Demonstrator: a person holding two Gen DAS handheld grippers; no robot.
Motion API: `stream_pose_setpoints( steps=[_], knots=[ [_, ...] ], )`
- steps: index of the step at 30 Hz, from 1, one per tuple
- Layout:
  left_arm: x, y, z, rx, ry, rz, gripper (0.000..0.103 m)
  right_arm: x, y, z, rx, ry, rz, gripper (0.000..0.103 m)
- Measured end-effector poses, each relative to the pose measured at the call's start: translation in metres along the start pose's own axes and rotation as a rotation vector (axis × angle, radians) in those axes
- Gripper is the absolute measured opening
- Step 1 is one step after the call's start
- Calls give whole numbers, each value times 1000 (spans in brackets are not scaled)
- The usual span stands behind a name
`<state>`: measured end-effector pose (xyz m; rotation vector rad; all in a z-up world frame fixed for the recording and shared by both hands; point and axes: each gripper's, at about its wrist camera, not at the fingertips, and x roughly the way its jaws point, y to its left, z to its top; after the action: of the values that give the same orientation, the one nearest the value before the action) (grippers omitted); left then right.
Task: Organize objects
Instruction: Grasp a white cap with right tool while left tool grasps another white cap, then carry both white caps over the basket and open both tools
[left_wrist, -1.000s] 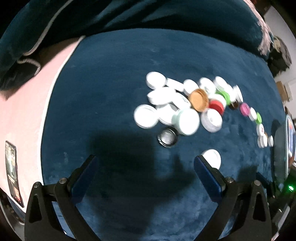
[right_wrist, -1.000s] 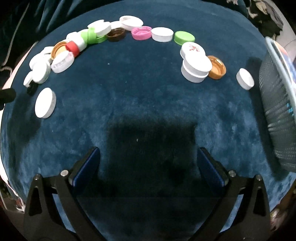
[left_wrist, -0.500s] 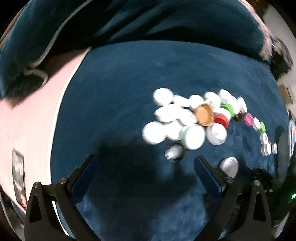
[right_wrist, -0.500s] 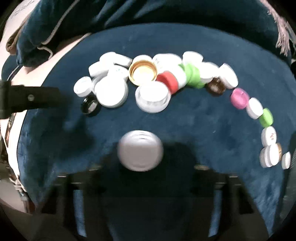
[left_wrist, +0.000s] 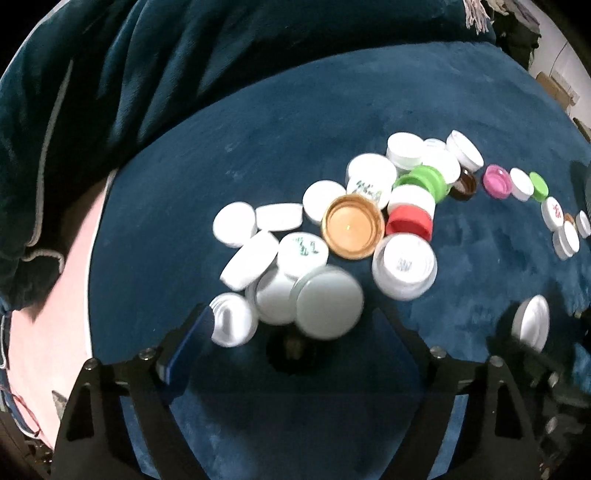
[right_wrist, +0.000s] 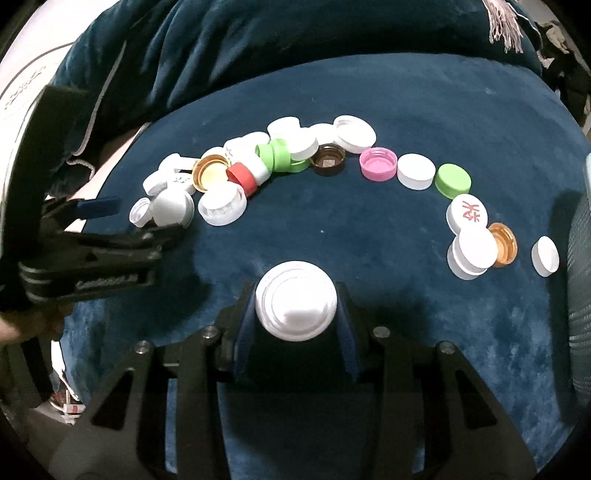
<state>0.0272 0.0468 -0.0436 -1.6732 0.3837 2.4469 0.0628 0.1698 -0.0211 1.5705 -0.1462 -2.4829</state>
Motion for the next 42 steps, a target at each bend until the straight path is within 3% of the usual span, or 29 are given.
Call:
stream_pose_setpoints(
  steps=[1, 3, 4, 12, 20, 28, 30, 33, 42],
  knots=[
    [3, 0, 2, -4, 7, -11, 80, 2, 1, 0, -3, 4, 1, 41],
    [8, 3, 2, -13, 39, -39, 46, -1, -2, -3, -11, 9, 4, 41],
    [9, 5, 1, -22, 54, -54, 39, -1, -3, -4, -12, 10, 5, 41],
    [-29, 21, -4, -164, 27, -287, 39, -20, -11, -3, 37, -35, 31, 42],
    [-87, -10, -6, -89, -40, -380, 39, -71, -26, -10, 100, -122, 45, 41],
    [-137, -77, -2, 57, -97, -428, 39, -129, -60, -35, 168, -212, 7, 41],
    [-150, -101, 1, 144, -126, -385, 39, -140, -73, -43, 187, -236, -6, 41],
    [-163, -133, 10, 216, -132, -394, 39, -164, -99, -54, 236, -280, -35, 42],
    [-200, -256, 37, 371, -140, -574, 39, -225, -202, -82, 472, -378, -155, 42]
  ],
)
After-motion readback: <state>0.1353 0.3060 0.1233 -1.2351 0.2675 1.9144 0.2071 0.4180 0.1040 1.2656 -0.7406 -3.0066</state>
